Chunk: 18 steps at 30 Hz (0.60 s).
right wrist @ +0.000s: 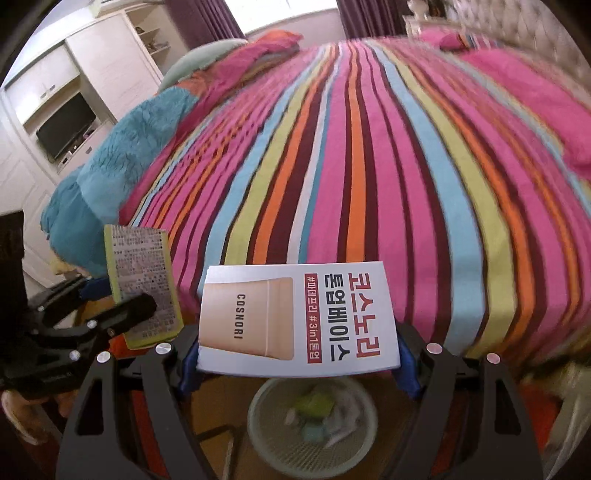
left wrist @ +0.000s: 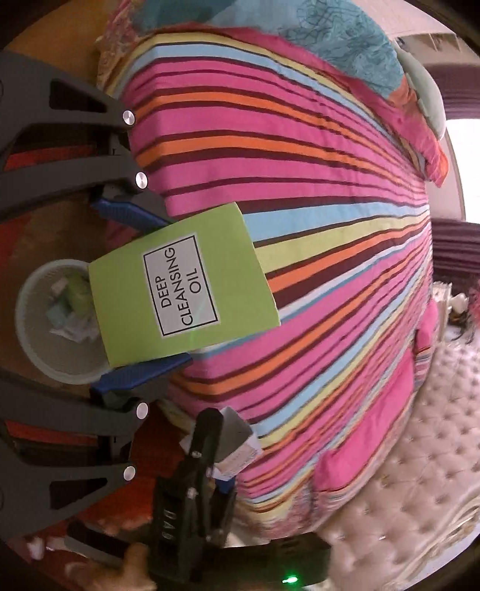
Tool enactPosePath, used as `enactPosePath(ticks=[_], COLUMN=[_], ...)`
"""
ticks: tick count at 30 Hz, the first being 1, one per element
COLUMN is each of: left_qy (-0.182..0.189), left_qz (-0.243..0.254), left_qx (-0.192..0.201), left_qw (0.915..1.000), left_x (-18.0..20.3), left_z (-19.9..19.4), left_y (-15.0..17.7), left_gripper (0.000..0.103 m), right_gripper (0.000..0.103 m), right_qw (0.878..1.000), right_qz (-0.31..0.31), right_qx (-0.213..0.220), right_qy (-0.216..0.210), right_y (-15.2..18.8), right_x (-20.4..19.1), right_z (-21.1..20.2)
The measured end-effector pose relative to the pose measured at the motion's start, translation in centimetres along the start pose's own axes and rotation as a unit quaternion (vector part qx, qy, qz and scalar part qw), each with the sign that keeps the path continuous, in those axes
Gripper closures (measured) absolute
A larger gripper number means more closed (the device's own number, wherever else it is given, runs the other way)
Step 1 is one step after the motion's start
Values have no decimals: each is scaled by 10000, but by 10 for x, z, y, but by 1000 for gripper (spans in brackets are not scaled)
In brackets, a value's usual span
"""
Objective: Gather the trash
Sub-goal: 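Carry the green box and the white COSNORI box down over the wastebasket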
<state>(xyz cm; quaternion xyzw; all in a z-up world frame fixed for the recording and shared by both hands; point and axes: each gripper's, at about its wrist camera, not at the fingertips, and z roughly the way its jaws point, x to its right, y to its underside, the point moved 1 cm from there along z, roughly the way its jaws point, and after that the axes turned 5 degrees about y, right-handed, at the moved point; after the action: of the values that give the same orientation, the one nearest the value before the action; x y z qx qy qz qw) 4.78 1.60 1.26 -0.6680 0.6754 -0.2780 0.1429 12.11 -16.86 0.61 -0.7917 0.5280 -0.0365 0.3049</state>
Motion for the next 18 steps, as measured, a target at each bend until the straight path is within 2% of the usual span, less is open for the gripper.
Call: enactPosePath(ticks=[9, 15, 18], left_qy=[74, 155, 194], left_qz=[303, 368, 362], left_qx=[-765, -1299, -1688], left_qw=[9966, 9907, 9848], left_x=[9, 13, 13], left_z=[26, 51, 67], left_y=[68, 90, 99], left_gripper=[41, 41, 41], right_gripper=[27, 27, 27], right_qw=[9956, 9842, 9757], right_qz=[221, 504, 618], right_qx=[-898, -1695, -2100], right_qy=[137, 59, 23], right_y=[52, 78, 88], right_x=[-1, 1, 0], right_z=[24, 57, 75])
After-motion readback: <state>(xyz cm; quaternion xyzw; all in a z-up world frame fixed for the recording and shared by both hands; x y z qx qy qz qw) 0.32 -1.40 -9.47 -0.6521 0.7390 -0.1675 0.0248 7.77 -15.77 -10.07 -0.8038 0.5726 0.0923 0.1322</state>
